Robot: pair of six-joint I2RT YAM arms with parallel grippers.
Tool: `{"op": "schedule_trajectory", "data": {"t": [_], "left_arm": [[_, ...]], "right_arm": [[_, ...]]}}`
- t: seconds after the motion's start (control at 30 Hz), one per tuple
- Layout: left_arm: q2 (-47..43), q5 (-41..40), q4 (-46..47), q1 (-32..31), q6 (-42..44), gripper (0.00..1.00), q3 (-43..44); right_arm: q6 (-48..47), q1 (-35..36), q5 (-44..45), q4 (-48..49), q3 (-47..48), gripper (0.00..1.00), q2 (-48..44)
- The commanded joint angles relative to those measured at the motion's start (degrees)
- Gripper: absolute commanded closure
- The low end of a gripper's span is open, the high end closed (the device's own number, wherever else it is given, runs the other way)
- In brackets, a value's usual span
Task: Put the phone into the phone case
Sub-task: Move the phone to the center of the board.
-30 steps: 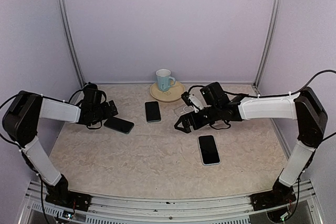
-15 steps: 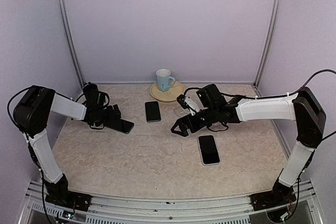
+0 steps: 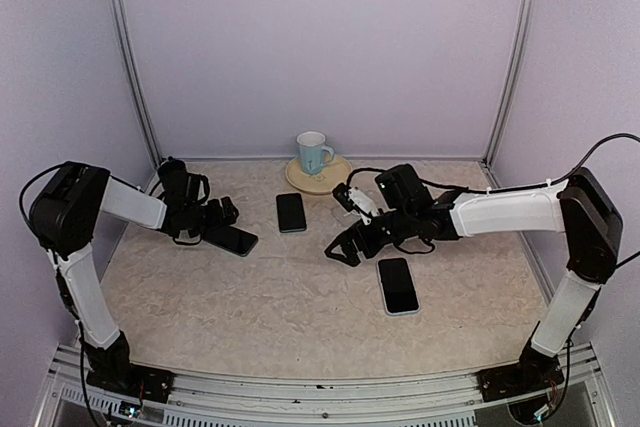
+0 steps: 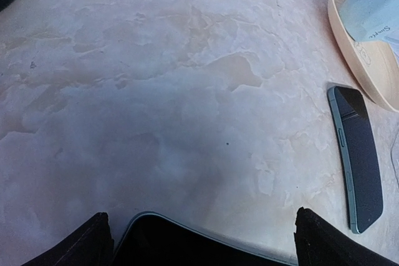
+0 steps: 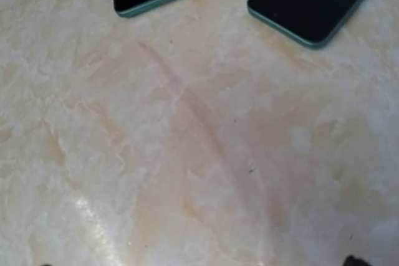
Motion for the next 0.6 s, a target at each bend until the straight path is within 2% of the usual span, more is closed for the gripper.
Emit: {"op": "schedule_trajectory", "data": {"t": [0.0,0.2,0.57], "left_arm": [[2.2,4.2,-0.6,-2.3,1.1,0.01,0.2],[2.3,4.2,-1.2,-5.6,0.8,0.01,-0.5],[-0.1,8.4,4.4,-8.2,-2.8,0.01,-6.6]], "right_arm": [[-5.8,1.0,-1.0,9.5,-4.3,0.00,-3.2],[-7.9,2.2,-2.3,14.1,-5.9,0.00,-2.7],[-13.0,6.1,3.0,16.0,-2.2,0.00,4.9]]}}
